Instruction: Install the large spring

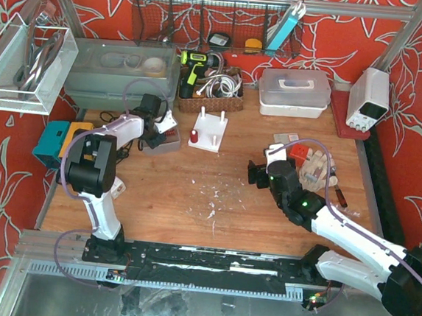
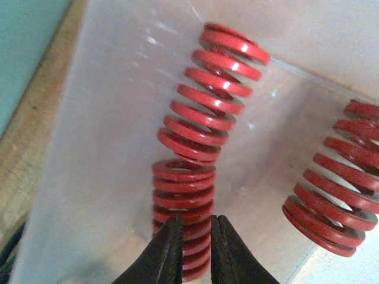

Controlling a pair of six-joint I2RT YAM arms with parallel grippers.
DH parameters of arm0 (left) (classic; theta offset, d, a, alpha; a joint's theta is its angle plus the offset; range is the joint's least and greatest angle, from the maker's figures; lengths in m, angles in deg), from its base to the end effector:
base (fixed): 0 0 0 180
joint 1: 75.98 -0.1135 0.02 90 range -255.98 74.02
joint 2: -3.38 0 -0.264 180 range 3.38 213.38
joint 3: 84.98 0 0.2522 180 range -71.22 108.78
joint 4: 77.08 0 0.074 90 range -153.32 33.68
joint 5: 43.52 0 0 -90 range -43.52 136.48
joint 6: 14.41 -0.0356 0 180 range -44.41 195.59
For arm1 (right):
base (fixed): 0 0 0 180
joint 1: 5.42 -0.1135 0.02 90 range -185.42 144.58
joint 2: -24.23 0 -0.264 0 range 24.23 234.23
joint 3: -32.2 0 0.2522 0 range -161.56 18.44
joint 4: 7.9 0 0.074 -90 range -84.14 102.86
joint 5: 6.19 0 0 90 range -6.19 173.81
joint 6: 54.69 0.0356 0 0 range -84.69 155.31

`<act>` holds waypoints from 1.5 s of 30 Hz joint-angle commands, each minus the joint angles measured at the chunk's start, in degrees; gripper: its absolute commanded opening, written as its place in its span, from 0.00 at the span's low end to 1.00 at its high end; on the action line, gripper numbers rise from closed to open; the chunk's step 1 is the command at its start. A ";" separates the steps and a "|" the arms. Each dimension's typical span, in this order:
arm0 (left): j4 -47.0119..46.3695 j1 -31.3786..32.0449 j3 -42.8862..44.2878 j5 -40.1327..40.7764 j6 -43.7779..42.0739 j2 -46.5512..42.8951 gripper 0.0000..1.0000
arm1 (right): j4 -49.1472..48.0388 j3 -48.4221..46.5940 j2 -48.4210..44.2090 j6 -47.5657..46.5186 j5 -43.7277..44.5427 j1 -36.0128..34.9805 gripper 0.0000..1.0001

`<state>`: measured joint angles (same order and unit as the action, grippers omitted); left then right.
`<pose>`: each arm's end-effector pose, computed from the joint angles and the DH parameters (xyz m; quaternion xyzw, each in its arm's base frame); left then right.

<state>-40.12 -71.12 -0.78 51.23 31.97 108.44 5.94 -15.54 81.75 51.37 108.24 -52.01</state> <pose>0.3814 -0.0295 0.1860 0.3837 0.8801 0.1294 0.2480 0.1648 0.1528 0.2507 -0.1036 0.8196 0.1269 0.5491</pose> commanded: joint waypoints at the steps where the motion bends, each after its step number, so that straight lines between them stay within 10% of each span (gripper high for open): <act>1: 1.75 0.01 -1.04 1.32 0.29 0.93 0.21 | 0.45 0.76 -1.26 0.29 1.33 -0.48 0.99; 18: 2.72 -0.28 -1.34 4.38 1.51 4.92 0.43 | 0.61 0.85 -2.14 0.29 1.33 -0.49 0.99; 31: 1.60 -0.39 -1.99 4.08 2.20 2.99 0.12 | 0.55 0.93 -2.39 0.37 1.33 -0.50 0.99; 45: -4.72 -0.04 -6.00 -0.62 5.89 -11.29 0.06 | 0.36 1.19 -2.56 0.29 1.95 -0.51 0.99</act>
<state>-40.95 -71.16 -5.26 52.04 35.84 103.32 5.96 -15.21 80.19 51.37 108.48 -52.01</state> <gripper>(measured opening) 0.297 0.989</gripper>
